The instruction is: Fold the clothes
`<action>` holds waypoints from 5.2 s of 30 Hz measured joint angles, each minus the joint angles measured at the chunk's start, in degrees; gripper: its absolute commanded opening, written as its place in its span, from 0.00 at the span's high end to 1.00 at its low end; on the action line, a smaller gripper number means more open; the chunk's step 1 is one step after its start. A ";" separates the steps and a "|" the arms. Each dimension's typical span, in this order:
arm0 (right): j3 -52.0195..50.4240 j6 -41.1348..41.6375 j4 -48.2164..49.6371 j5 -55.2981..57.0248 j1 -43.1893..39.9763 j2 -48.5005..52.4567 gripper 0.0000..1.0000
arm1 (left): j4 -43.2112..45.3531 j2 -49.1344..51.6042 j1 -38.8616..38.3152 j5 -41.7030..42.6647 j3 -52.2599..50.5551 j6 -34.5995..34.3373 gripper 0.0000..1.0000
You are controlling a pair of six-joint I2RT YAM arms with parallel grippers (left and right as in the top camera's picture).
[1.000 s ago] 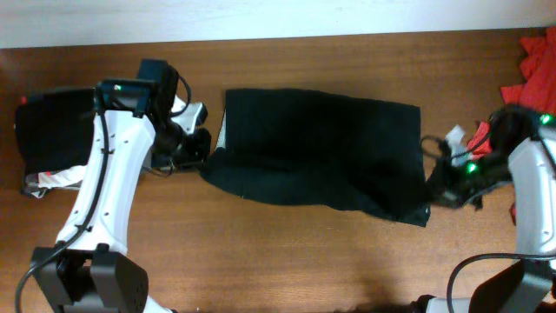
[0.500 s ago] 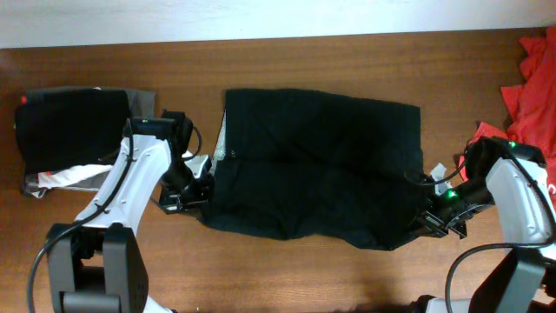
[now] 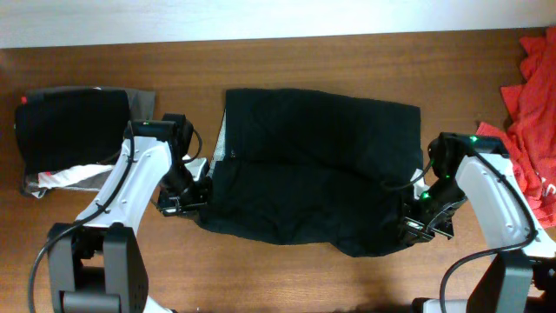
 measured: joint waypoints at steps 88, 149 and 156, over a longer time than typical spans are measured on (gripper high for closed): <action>37.09 -3.74 62.12 22.80 1.86 45.64 0.96 | 81.18 39.39 -8.11 -5.46 25.11 5.03 1.00; 28.48 -2.60 6.16 6.88 6.05 21.68 0.55 | 7.48 13.05 -2.23 -0.68 13.20 3.65 0.27; 28.44 -2.67 6.54 6.88 6.05 21.70 0.54 | 8.83 13.05 -2.21 1.92 10.32 3.63 0.36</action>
